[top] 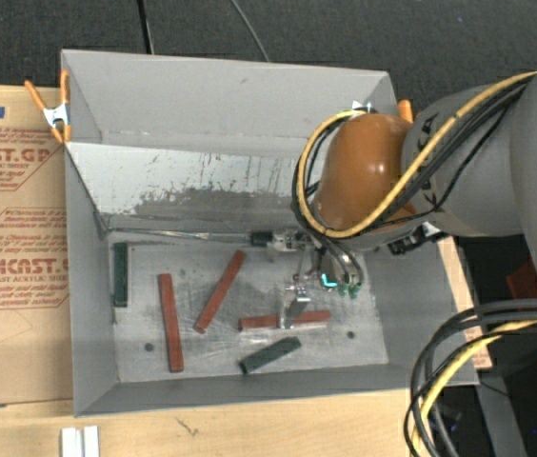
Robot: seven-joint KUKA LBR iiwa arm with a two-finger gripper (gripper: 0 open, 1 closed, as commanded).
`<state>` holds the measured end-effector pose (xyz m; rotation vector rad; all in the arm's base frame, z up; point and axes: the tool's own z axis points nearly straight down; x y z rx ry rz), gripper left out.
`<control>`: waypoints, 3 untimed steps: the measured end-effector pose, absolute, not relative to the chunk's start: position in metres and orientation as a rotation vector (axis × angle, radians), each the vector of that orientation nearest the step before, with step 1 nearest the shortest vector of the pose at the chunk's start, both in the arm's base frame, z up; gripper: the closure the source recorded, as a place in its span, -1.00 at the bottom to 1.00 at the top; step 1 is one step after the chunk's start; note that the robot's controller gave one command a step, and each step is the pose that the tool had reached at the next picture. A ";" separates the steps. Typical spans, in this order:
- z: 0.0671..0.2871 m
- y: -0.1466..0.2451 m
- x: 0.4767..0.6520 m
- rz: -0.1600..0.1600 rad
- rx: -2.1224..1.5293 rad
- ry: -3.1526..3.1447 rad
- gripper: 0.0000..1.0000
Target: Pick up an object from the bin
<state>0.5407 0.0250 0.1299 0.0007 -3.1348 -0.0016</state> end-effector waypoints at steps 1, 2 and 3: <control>0.134 0.025 0.543 -0.002 0.000 -3.142 -1.00; 0.075 0.017 0.517 -0.004 0.224 -3.145 1.00; 0.075 0.017 0.517 -0.005 0.224 -3.145 1.00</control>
Offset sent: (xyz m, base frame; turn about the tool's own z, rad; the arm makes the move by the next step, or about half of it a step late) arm -0.0272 -0.0103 -0.0588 -0.1411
